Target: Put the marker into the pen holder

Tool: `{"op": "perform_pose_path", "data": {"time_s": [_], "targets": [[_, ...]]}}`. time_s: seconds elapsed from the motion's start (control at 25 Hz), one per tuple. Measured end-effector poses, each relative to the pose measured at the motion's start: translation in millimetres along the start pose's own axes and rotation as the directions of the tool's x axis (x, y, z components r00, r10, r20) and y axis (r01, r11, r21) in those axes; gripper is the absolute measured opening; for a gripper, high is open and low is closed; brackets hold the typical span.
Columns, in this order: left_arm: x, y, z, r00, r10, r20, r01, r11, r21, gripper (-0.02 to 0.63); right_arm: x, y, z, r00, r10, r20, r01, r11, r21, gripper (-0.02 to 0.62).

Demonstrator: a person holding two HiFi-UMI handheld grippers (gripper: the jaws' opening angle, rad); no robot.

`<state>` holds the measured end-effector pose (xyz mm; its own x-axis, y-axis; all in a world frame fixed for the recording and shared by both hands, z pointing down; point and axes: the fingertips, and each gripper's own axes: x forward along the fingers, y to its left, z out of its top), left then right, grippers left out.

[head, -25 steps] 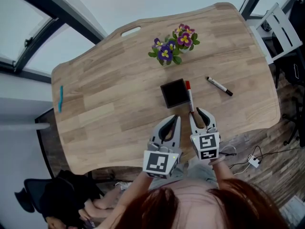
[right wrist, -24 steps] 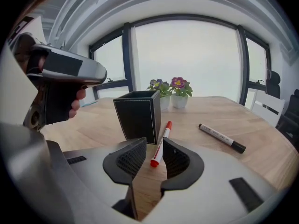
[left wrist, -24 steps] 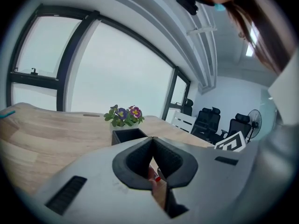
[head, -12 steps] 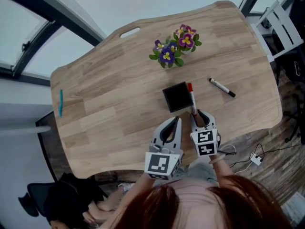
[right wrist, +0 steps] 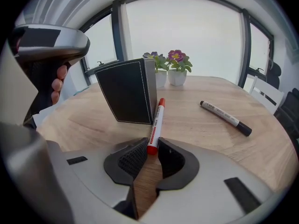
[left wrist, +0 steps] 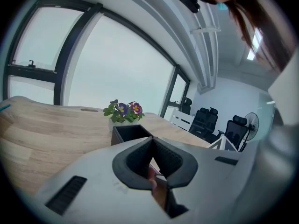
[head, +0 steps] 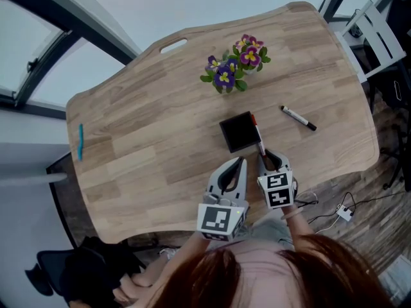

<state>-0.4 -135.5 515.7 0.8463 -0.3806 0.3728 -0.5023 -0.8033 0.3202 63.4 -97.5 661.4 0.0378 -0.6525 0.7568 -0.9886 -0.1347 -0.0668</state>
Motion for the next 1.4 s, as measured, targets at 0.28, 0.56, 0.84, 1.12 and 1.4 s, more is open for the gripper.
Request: {"op": "perform_pose_path", "data": {"time_s": [0.28, 0.56, 0.84, 1.12, 1.4], "targets": [[-4.7, 1.1, 2.3, 1.000, -0.001, 0.016, 0.002, 1.000, -0.012, 0.002, -11.6, -9.1, 3.4, 0.998, -0.042, 0.041, 0.042, 0.999, -0.011, 0.061], [-10.8, 4.7, 5.7, 0.998, 0.047, 0.031, -0.046, 0.998, -0.035, 0.002, -30.2, -16.6, 23.3, 0.993, -0.036, 0.110, 0.038, 0.999, -0.024, 0.060], [-16.5, 4.4, 10.1, 0.988, 0.142, 0.054, -0.140, 0.989, -0.048, 0.002, -48.3, -23.9, 46.8, 0.986, 0.027, 0.163, -0.017, 0.998, -0.065, 0.060], [-24.3, 2.7, 14.4, 0.964, 0.256, 0.078, -0.250, 0.965, -0.075, 0.002, -67.4, -37.6, 65.0, 0.975, 0.097, 0.200, -0.074, 0.990, -0.117, 0.060], [-35.8, 2.8, 28.4, 0.932, 0.340, 0.121, -0.332, 0.939, -0.087, 0.001, -86.7, -37.1, 87.4, 0.953, 0.174, 0.246, -0.131, 0.975, -0.180, 0.060]]}}
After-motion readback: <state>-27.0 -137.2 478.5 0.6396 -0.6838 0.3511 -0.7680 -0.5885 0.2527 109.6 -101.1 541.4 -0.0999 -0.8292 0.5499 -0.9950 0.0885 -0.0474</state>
